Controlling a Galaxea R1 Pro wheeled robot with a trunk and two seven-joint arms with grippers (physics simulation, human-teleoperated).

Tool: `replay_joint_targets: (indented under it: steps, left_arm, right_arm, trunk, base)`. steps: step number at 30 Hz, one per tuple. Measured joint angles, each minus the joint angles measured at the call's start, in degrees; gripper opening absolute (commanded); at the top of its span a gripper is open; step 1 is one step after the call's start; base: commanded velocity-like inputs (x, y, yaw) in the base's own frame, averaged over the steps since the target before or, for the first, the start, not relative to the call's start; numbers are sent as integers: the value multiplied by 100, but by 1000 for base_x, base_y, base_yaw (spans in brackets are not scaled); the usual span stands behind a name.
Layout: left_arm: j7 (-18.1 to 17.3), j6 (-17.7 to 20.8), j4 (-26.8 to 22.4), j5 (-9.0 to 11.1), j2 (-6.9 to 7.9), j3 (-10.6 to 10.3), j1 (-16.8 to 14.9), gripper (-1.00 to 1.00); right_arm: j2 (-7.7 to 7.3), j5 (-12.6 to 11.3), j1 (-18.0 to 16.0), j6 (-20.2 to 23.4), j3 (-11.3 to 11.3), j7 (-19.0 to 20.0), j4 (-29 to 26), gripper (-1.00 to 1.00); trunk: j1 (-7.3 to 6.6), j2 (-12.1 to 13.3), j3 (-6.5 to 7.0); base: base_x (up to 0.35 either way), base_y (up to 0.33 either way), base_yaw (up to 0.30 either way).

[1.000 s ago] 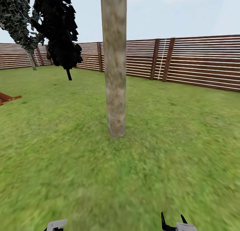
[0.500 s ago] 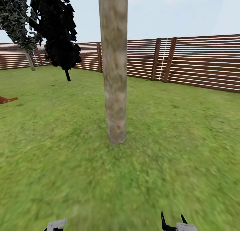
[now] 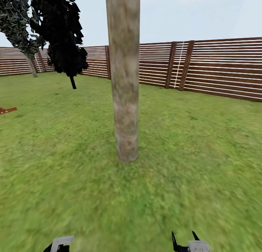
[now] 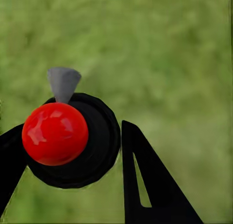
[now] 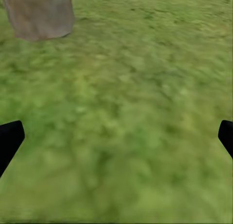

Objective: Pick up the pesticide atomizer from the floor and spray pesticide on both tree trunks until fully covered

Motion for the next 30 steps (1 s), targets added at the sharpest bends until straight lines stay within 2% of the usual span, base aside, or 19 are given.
replay_joint_targets:
  steps: [1,2,3,5,6,7,9,10,11,12,13,15,17,19,21,24,27,28,30]
  left_arm:
    - [-119,2,-5,-209,48,-14,-16,-100]
    - [-381,11,-8,-518,81,-67,-18,-100]
    - [-642,17,-8,-760,101,-87,-17,-100]
    - [-1518,61,-16,-1569,130,-132,-92,-100]
    - [-1802,114,-19,-1935,134,-114,-206,-100]
    - [-2053,294,-20,-2456,123,-113,-383,-100]
    - [-2436,817,-52,-3213,78,-118,-579,-100]
    - [-2652,1014,-160,-3460,62,-92,-644,-100]
    - [-2796,1105,-267,-3581,53,-88,-676,-100]
    - [-3226,1300,-529,-3768,41,-93,-720,-100]
    - [-3371,1409,-586,-3903,39,-114,-728,-100]
    - [-3564,1554,-632,-4375,25,-113,-736,-100]
    - [-3600,1587,-640,-4659,13,-101,-738,-100]
    - [-3610,1590,-648,-4751,-26,-100,-740,-100]
    - [-3615,1626,-658,-4782,-134,-103,-758,-100]
    - [-3621,1859,-790,-4873,-227,-113,-790,-100]
    - [-3839,2186,-1096,-5097,-360,-116,-799,-100]
    - [-3926,2232,-1173,-5131,-394,-116,-800,-100]
    - [-4006,2282,-1276,-5163,-446,-117,-800,-100]
  right_arm:
    - [-5,246,0,229,135,-1,-217,100]
    - [-7,415,0,506,200,-2,-515,100]
    - [-8,490,0,725,229,-3,-748,100]
    - [2,627,2,1552,379,184,-1459,100]
    - [19,714,-6,2055,542,587,-1768,100]
    - [52,852,-43,2815,853,1461,-2154,100]
    - [85,915,-156,3525,1091,2603,-2605,100]
    - [90,930,-189,3646,1132,3038,-2732,100]
    - [92,938,-205,3692,1147,3336,-2803,100]
    - [96,979,-263,3754,1170,4232,-3040,100]
    - [94,1044,-284,3774,1192,4479,-3160,100]
    - [96,1262,-307,3832,1291,4677,-3375,100]
    - [98,1336,-348,4006,1323,4717,-3419,100]
    - [96,1359,-375,4150,1336,4853,-3431,100]
    - [103,1376,-420,4370,1342,5375,-3488,100]
    - [179,1381,-537,4780,1448,5590,-3642,100]
    - [267,1380,-727,5236,2166,5636,-3698,100]
    - [292,1377,-782,5337,2330,5640,-3702,-100]
    - [316,1373,-848,5468,2462,5646,-3711,-100]
  trunk:
    - [0,0,0]
    - [0,0,0]
    - [0,0,0]
    - [0,0,1]
    - [0,0,1]
    - [0,0,1]
    - [0,0,1]
    - [0,0,1]
    - [0,0,0]
    - [0,0,1]
    - [0,0,0]
    - [0,0,0]
    - [0,0,0]
    - [0,0,0]
    - [0,0,0]
    - [0,0,0]
    - [0,0,0]
    - [0,0,0]
    - [0,0,0]
  base:
    - [1,0,0]
    - [0,0,0]
    - [0,0,0]
    - [0,0,0]
    - [0,0,0]
    - [0,0,0]
    - [0,0,0]
    - [0,0,0]
    - [0,0,0]
    - [0,0,0]
    - [0,0,0]
    - [0,0,0]
    - [0,0,0]
    - [0,0,0]
    - [0,0,0]
    - [0,0,0]
    - [0,0,0]
    - [0,0,0]
    - [0,0,0]
